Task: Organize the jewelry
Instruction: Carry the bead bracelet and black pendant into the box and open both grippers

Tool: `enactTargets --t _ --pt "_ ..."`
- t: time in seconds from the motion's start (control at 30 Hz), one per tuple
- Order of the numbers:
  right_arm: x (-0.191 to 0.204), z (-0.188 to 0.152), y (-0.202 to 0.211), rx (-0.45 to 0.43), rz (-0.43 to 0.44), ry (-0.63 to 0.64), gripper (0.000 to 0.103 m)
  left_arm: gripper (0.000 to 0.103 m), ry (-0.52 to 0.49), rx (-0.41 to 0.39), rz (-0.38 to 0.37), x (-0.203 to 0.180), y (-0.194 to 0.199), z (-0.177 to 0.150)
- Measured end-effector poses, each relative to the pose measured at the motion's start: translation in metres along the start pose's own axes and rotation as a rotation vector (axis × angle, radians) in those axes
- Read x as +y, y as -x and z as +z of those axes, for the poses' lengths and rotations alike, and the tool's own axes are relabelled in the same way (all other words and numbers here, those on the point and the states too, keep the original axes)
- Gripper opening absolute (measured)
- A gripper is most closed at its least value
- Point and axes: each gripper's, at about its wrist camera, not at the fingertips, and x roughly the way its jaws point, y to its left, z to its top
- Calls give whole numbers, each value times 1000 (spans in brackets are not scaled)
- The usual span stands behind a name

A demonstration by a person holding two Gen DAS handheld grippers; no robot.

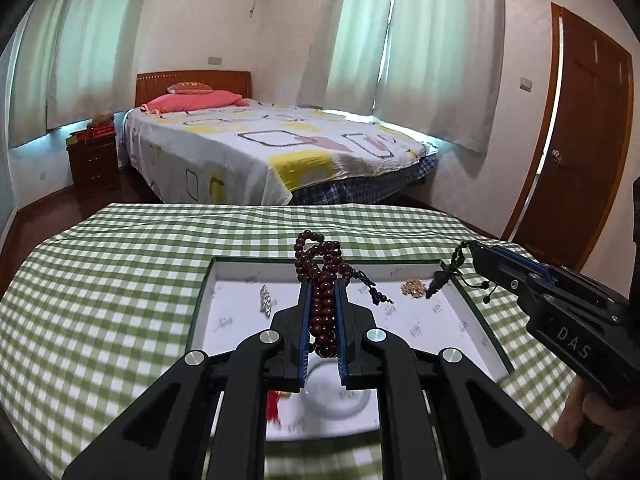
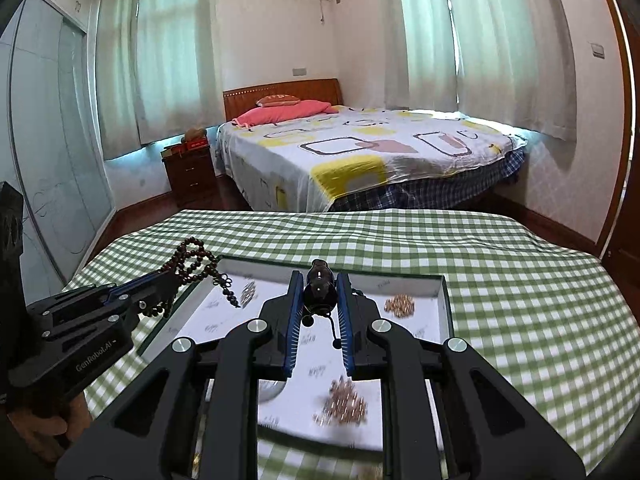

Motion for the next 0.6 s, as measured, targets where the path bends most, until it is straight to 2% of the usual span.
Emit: enactTargets --t 0.3,0.6 --pt "-21 1 -77 111 10 -25 17 11 -16 125 8 -5 -76 5" --pt "-24 -11 -126 260 10 -26 17 12 -18 230 12 -6 -115 1"
